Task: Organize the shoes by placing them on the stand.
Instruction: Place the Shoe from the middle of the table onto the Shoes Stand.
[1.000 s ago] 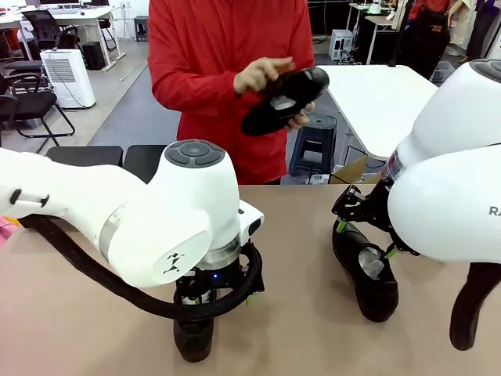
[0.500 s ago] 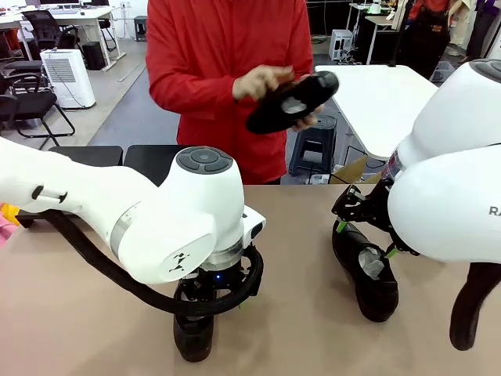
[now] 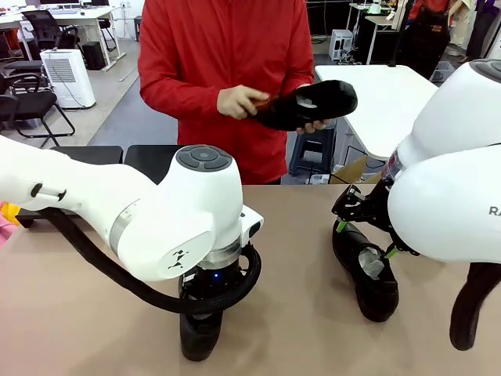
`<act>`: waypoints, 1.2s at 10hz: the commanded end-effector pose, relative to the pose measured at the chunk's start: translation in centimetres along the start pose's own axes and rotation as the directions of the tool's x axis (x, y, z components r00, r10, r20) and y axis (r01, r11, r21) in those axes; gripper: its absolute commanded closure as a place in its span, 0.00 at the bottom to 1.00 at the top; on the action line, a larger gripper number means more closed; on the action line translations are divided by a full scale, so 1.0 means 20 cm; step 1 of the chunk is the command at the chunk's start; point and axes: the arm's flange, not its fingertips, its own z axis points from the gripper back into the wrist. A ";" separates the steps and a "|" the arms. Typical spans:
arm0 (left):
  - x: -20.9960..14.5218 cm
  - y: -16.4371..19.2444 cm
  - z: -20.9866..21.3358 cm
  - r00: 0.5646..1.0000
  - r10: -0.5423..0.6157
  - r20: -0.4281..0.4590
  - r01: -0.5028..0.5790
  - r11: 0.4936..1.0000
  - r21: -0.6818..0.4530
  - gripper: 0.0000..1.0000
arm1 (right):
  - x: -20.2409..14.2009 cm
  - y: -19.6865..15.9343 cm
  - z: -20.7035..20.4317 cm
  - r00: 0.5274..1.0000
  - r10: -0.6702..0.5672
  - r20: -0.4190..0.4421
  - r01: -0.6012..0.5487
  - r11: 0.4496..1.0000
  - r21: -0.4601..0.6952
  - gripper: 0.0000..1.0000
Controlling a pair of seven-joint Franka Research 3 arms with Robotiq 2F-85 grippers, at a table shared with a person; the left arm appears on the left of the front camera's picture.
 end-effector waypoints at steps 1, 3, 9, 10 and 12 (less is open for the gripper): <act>0.02 -0.02 -0.01 1.000 0.013 -0.005 -0.013 1.000 0.017 1.00 | 0.01 0.01 -0.01 1.000 0.003 0.002 -0.003 1.000 0.011 0.00; -0.01 0.02 0.06 0.999 -0.029 -0.031 0.028 0.999 -0.039 1.00 | 0.01 0.01 -0.01 1.000 0.003 0.002 -0.003 1.000 0.011 0.00; 0.09 0.84 0.70 0.976 -0.041 0.214 0.083 0.978 -0.192 1.00 | 0.01 0.01 -0.01 1.000 0.003 0.002 -0.003 1.000 0.011 0.00; 0.22 1.00 0.72 0.953 -0.022 0.301 0.071 0.985 -0.155 1.00 | 0.01 0.01 -0.01 1.000 0.003 0.002 -0.003 1.000 0.011 0.00; 0.50 1.28 0.70 0.924 0.004 0.382 0.009 0.999 -0.034 1.00 | 0.01 0.01 -0.01 1.000 0.003 0.002 -0.003 1.000 0.011 0.00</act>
